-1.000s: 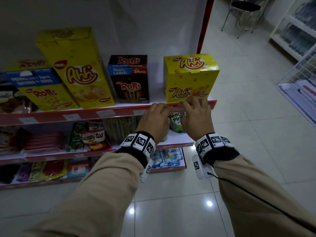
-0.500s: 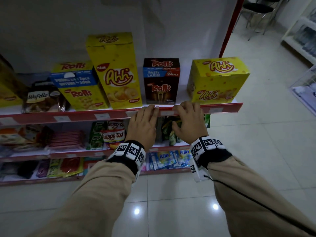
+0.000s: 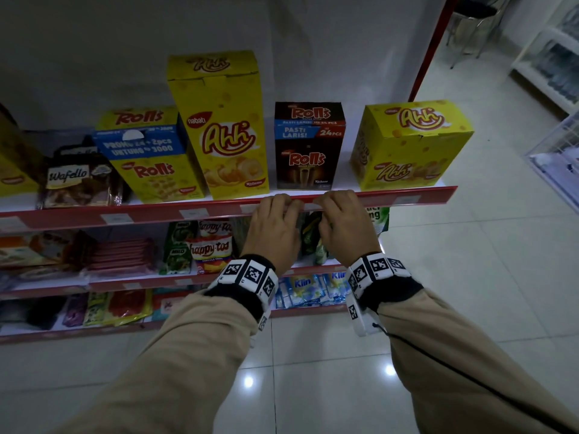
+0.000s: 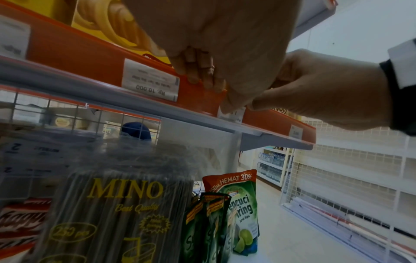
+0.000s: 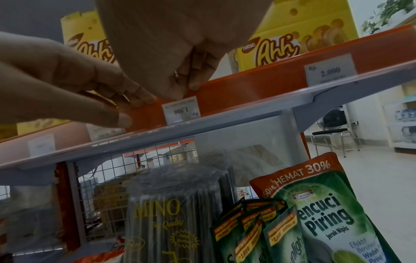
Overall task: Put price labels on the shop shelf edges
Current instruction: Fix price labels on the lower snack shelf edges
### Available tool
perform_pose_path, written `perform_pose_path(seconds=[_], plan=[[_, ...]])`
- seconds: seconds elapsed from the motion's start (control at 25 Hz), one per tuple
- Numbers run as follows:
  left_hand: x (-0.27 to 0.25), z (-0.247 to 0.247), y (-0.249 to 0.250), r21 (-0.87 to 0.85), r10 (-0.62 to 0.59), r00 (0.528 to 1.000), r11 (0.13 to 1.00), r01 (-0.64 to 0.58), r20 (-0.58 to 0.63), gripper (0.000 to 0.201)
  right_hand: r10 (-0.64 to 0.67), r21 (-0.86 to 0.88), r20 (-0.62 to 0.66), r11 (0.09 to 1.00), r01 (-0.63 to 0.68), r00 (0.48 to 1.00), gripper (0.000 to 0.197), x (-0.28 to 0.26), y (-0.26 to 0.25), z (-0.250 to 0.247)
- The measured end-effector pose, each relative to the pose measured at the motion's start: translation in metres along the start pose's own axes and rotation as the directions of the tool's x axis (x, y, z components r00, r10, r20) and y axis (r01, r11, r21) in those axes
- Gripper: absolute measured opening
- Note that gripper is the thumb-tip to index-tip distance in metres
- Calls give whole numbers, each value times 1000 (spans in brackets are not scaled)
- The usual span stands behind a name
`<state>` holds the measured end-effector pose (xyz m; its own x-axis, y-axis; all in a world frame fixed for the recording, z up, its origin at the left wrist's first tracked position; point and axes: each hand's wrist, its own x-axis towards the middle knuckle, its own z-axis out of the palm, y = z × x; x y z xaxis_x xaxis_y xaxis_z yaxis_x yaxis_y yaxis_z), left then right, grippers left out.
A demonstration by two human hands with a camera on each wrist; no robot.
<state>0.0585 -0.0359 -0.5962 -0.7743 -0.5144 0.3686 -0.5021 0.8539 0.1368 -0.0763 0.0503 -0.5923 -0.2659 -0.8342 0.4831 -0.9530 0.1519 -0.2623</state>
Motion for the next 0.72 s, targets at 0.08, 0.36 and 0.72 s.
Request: perform_pose_path(seconds=[0.08, 0.36, 0.72], plan=[[0, 0, 2, 16, -20, 999, 1000, 19, 27, 53, 19, -26, 3, 999, -19, 1000, 32, 0, -2, 1], [2, 1, -4, 41, -1, 995, 999, -3, 95, 54, 113, -107, 67, 989, -106, 991, 22, 4, -6, 6], [10, -4, -11, -173, -52, 998, 983, 57, 35, 33, 288, 306, -18, 913, -269, 957, 9, 18, 2, -1]])
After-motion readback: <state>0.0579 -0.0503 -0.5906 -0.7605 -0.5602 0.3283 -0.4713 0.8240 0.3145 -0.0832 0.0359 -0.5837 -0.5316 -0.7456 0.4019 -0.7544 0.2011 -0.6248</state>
